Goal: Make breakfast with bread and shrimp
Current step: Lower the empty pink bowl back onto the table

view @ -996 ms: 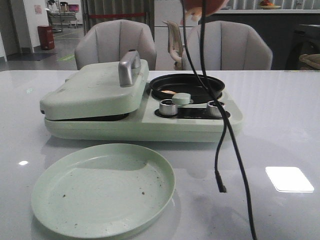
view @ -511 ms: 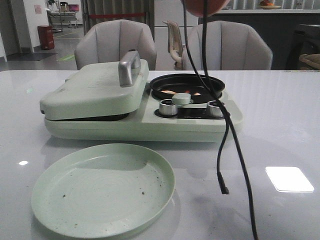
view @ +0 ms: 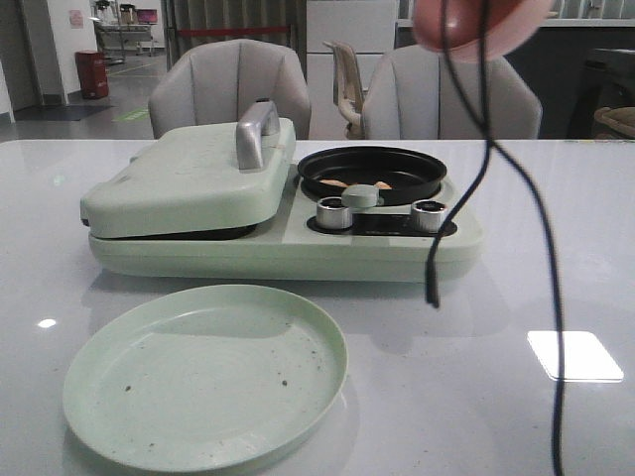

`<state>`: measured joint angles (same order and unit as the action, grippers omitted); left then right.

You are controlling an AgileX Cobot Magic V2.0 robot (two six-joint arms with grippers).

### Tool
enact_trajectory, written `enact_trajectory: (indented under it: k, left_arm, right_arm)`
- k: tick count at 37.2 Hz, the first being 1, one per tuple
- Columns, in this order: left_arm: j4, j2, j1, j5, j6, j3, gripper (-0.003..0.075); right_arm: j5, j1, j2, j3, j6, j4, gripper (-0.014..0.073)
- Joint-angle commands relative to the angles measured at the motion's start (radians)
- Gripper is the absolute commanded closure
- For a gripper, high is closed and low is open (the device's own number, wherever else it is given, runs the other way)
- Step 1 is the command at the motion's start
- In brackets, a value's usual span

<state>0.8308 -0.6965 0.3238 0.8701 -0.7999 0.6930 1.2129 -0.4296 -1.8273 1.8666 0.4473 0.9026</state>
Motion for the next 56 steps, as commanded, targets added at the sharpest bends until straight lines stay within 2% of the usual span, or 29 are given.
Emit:
enact_trajectory:
  k: [1, 7, 11, 17, 27, 31, 33, 38, 40, 42, 50, 56]
  left_arm:
    - [0.052, 0.003, 0.007, -0.040, -0.004, 0.026, 0.0621]
    - [0.052, 0.003, 0.007, -0.040, -0.004, 0.026, 0.0621]
    - [0.052, 0.003, 0.007, -0.040, -0.004, 0.026, 0.0621]
    - [0.052, 0.003, 0.007, -0.040, -0.004, 0.026, 0.0621]
    - [0.052, 0.003, 0.007, -0.040, -0.004, 0.026, 0.0621]
    - [0.052, 0.003, 0.007, -0.040, -0.004, 0.026, 0.0621]
    - [0.052, 0.003, 0.007, -0.040, -0.004, 0.026, 0.0621]
    - [0.052, 0.003, 0.007, -0.040, -0.004, 0.026, 0.0621]
    - [0.052, 0.003, 0.007, -0.040, -0.004, 0.026, 0.0621]
    - [0.052, 0.003, 0.007, -0.040, -0.004, 0.026, 0.0621]
    - [0.052, 0.003, 0.007, -0.040, -0.004, 0.026, 0.0621]
    - [0.052, 0.003, 0.007, -0.040, -0.004, 0.026, 0.0621]
  right_arm:
    - [0.003, 0.132, 0.136, -0.097, -0.041, -0.156, 0.0552]
    - [-0.107, 0.361, 0.220, -0.318, -0.176, -0.505, 0.0552]
    - [-0.201, 0.471, 0.239, -0.457, -0.293, -0.735, 0.0552]
    - [-0.360, 0.547, 0.239, -0.644, -0.411, -0.930, 0.0552]
    - [-0.690, 0.541, 0.238, -0.884, -0.431, -0.949, 0.0550]
    - [-0.762, 0.541, 0.236, -0.936, -0.431, -0.949, 0.0524]
    - [-0.770, 0.541, 0.236, -0.947, -0.431, -0.949, 0.0463]
    - [-0.768, 0.541, 0.238, -0.947, -0.431, -0.948, 0.0180]
    - [-0.765, 0.541, 0.247, -0.947, -0.431, -0.948, 0.0100]
    - [-0.760, 0.541, 0.262, -0.947, -0.432, -0.947, 0.0064]
    - [-0.745, 0.498, 0.420, -0.947, -0.433, -0.940, 0.0099]
    - [-0.666, 0.354, 0.633, -0.947, -0.447, -0.890, 0.0155]
